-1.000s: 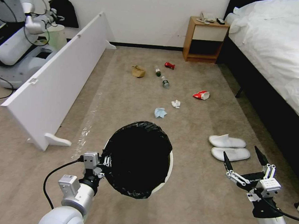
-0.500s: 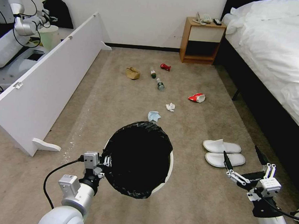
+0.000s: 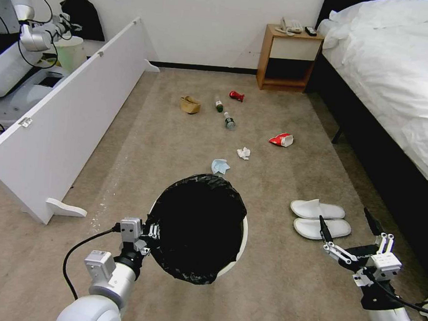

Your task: Pick up the trash bin, then pick up the garbage from the floor and place it into the trash bin.

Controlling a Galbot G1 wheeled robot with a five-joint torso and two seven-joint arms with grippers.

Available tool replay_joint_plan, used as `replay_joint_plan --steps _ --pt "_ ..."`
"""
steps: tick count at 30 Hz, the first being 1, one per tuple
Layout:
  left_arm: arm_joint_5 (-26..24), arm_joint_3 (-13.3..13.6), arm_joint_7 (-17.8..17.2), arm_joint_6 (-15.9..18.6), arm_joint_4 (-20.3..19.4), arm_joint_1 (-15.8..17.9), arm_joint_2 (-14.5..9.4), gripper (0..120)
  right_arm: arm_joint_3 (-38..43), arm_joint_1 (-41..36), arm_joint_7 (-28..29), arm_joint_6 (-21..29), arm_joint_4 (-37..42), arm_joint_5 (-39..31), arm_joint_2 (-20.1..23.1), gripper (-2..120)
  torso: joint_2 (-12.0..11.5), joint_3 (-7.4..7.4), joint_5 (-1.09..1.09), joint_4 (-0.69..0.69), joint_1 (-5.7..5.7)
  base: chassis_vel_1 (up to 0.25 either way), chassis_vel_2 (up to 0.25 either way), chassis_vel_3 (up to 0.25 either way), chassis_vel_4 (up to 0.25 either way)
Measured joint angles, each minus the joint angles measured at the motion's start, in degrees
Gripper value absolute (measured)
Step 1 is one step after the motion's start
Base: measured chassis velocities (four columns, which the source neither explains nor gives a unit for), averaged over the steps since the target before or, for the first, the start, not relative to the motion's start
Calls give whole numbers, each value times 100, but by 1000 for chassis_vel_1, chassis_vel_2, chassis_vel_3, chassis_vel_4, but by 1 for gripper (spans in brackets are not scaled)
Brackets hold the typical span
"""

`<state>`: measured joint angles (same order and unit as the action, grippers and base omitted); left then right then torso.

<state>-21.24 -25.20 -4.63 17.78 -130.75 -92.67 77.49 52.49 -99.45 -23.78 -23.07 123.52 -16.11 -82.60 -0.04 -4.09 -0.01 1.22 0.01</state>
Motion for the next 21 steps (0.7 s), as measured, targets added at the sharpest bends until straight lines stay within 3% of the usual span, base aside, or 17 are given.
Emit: replay_joint_plan --steps 9,21 --pt "8 -2 7 -1 0 3 15 2 9 4 -6 -5 -2 -17 6 100 0 0 1 0 -1 -63 66 58 -52" --pt "12 -12 20 -8 -33 -5 13 2 4 8 -23 -28 2 -47 -9 100 0 -2 -1 0 0 -230 225 221 -216"
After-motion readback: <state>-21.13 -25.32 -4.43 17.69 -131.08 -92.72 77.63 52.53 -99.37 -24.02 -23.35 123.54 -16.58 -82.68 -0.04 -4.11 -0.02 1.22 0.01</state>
